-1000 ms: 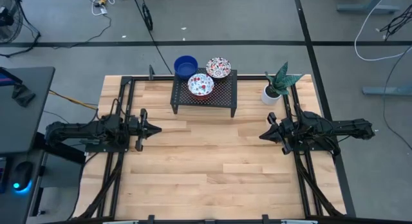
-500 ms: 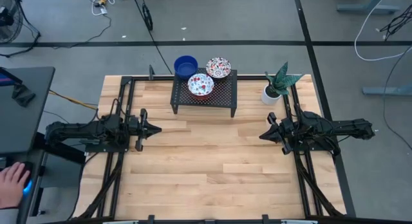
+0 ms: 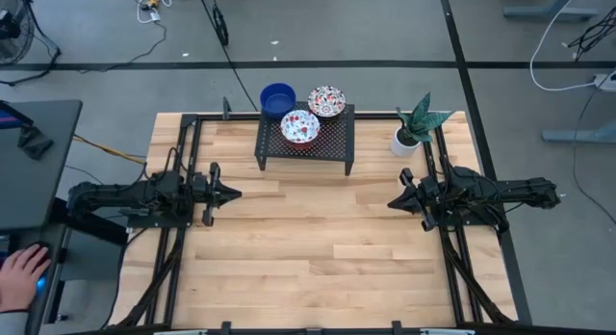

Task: Pick & Place Mini bowls
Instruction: Return to Home Position

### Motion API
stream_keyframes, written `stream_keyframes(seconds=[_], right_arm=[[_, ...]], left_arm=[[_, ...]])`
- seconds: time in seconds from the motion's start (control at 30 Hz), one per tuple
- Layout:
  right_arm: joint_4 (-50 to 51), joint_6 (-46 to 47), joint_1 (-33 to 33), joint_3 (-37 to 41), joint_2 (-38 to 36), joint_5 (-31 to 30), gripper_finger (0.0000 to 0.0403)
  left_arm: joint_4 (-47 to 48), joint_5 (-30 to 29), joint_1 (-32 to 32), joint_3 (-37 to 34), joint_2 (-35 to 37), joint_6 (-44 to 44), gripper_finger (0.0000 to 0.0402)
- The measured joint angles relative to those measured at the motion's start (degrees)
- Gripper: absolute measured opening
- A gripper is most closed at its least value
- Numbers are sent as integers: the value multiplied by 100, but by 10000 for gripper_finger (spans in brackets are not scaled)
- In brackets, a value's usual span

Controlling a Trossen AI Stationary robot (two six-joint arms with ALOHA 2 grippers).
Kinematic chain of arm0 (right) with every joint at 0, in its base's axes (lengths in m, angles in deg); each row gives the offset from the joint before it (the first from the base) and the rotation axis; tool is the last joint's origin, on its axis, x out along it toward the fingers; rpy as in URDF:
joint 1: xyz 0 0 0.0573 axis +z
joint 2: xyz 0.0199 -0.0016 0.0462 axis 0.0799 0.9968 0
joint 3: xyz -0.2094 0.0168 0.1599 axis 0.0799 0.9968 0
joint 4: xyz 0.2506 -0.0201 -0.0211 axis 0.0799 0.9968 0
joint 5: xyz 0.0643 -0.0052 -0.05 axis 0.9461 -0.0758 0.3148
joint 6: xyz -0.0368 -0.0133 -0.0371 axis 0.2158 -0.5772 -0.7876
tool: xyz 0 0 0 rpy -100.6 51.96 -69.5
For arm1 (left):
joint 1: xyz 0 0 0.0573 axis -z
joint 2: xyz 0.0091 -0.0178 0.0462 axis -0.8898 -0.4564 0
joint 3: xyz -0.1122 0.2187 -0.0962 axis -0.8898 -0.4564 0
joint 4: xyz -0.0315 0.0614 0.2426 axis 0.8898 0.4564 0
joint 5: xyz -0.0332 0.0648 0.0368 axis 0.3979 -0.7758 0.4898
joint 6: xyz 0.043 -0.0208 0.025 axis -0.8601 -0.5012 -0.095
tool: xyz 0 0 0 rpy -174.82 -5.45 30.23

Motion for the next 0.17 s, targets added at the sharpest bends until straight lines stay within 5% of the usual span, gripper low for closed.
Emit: stream_keyframes(seconds=[0.17], right_arm=[[0, 2, 1, 0, 0, 0, 5]], left_arm=[[-2, -1, -1, 0, 0, 2, 32]])
